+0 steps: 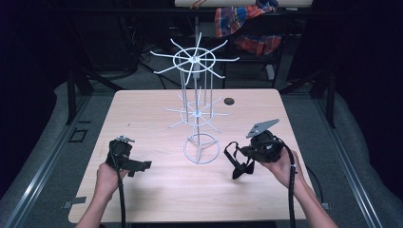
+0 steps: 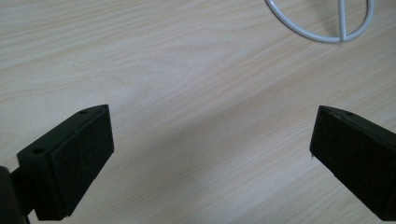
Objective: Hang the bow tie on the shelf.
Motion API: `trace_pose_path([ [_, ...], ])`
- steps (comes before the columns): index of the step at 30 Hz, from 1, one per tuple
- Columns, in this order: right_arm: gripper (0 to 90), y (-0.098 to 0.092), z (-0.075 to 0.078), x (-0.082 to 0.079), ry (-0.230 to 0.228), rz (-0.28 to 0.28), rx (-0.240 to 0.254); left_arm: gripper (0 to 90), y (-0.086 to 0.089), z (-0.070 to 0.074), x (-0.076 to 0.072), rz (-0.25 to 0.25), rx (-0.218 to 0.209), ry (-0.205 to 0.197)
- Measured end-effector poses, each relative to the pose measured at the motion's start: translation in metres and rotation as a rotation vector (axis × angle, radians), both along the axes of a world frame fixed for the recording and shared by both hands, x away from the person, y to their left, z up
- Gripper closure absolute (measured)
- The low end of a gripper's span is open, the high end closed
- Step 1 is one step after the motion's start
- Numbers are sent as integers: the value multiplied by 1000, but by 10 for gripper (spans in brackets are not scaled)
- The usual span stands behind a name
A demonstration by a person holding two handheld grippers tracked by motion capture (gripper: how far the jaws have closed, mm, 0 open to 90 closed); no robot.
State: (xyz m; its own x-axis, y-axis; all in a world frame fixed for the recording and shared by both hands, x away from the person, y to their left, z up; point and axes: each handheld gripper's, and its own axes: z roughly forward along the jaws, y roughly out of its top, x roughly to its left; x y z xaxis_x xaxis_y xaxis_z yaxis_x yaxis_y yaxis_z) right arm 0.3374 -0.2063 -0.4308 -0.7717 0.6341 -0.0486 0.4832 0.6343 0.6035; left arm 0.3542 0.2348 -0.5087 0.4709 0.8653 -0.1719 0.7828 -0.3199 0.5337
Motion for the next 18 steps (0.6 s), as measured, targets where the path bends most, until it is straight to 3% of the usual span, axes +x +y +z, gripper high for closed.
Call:
trace_pose_path([
  [18,882,15,17,-4,-36,39,15,0,0,-1,1,-3,-2,3],
])
